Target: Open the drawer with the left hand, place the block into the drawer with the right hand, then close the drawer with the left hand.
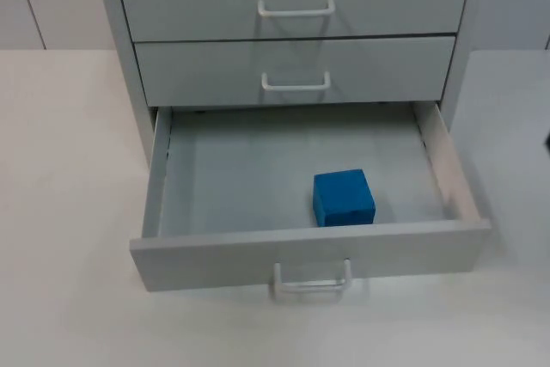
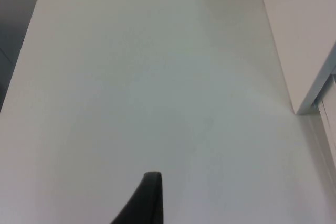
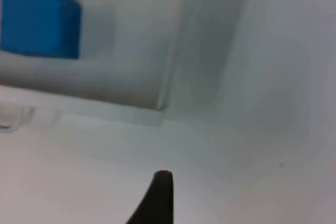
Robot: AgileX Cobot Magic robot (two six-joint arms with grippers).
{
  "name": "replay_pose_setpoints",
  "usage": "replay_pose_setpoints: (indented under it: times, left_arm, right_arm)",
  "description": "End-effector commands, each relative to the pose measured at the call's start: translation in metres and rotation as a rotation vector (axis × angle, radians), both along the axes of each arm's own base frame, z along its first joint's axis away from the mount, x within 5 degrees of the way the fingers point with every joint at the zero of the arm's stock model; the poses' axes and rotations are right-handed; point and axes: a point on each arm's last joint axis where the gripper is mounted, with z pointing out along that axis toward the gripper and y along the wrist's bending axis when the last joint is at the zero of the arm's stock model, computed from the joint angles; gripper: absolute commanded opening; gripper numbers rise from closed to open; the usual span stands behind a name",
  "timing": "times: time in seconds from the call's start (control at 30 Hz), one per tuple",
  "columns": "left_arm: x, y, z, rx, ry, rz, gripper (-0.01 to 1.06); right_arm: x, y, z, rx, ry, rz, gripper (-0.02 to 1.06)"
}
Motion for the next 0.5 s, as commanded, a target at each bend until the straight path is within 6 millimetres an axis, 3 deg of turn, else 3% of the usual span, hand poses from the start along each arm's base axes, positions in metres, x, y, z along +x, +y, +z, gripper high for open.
replay_pose_setpoints:
  times: [0.0, 0.1, 0.47]
  left_arm:
    - [-0.001, 0.000, 0.001, -0.008, -0.017, 0.004, 1.05]
    - [-0.001, 0.000, 0.001, -0.010, -0.015, 0.004, 1.05]
    - [-0.001, -0.001, 0.001, -0.025, -0.016, 0.004, 1.05]
  right_arm:
    - [0.000, -0.015, 0.004, 0.007, -0.003, -0.027, 0.84]
    - [0.002, -0.044, 0.011, 0.076, -0.009, -0.124, 0.84]
    - [0.000, -0.084, 0.010, 0.095, 0.052, -0.254, 0.84]
